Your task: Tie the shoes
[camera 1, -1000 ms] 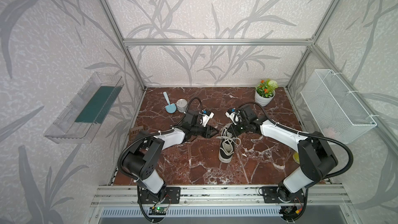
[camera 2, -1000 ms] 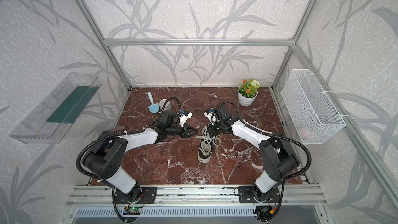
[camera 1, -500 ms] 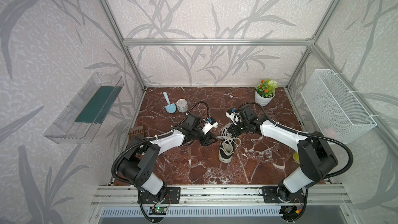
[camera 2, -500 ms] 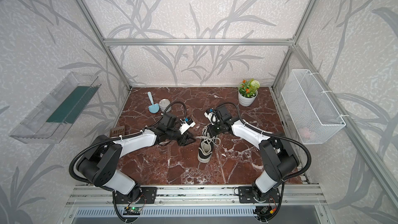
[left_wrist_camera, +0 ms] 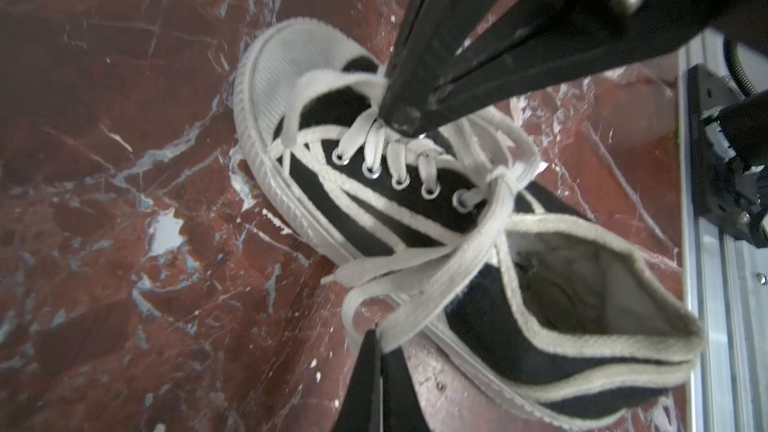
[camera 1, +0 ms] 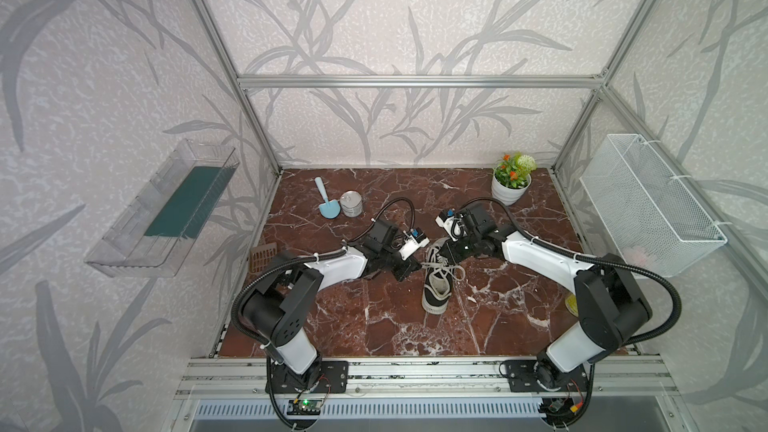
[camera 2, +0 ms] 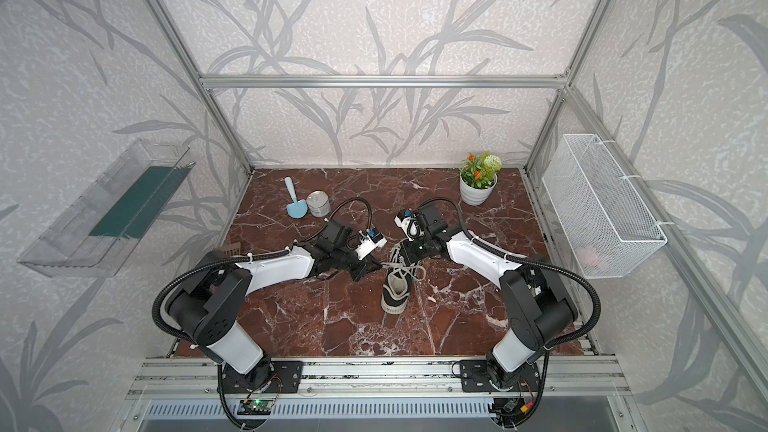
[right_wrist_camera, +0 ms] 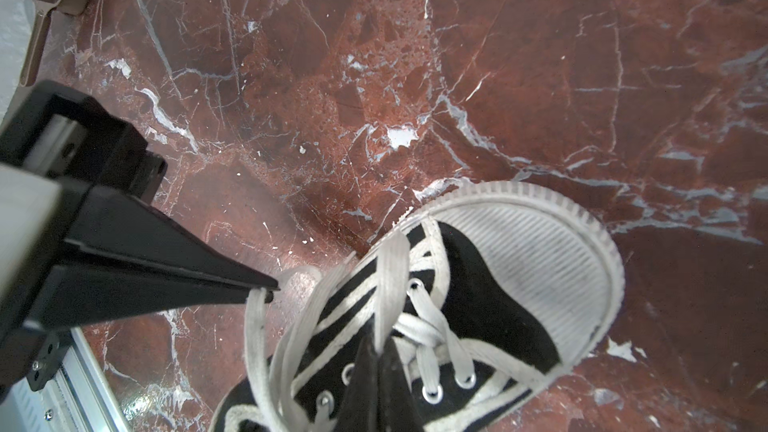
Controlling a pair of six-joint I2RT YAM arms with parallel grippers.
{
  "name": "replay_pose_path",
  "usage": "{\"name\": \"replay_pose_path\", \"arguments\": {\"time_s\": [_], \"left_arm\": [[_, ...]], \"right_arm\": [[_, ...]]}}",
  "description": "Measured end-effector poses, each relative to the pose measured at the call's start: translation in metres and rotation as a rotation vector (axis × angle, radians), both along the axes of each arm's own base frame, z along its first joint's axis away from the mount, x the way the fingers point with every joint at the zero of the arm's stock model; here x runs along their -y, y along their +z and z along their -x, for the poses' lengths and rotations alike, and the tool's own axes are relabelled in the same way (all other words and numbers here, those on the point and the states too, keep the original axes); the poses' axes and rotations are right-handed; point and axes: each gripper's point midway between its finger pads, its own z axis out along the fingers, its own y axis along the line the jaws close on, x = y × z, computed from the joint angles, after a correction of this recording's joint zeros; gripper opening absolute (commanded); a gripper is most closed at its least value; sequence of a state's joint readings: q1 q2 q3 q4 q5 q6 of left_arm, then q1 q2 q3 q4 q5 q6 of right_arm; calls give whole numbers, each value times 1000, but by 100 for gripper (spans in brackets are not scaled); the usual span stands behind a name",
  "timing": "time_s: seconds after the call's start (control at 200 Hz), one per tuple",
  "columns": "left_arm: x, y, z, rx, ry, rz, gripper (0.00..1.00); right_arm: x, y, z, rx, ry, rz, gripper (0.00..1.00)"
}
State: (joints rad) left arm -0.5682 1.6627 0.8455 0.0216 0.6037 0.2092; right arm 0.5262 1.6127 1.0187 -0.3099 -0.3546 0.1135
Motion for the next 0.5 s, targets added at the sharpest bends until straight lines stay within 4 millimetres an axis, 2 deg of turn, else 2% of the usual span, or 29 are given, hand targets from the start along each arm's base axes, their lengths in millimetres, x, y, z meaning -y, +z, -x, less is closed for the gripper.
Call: {"name": "replay_pose_path", "arguments": {"time_s": [0.26, 0.5], "left_arm": [[-5, -1, -9, 22, 38, -29, 0], [-5, 4, -16, 36, 53, -36, 0]], "right_arm": [[11, 3, 7, 6, -48, 11, 0], [31, -2, 12, 9, -115, 48, 0]]}}
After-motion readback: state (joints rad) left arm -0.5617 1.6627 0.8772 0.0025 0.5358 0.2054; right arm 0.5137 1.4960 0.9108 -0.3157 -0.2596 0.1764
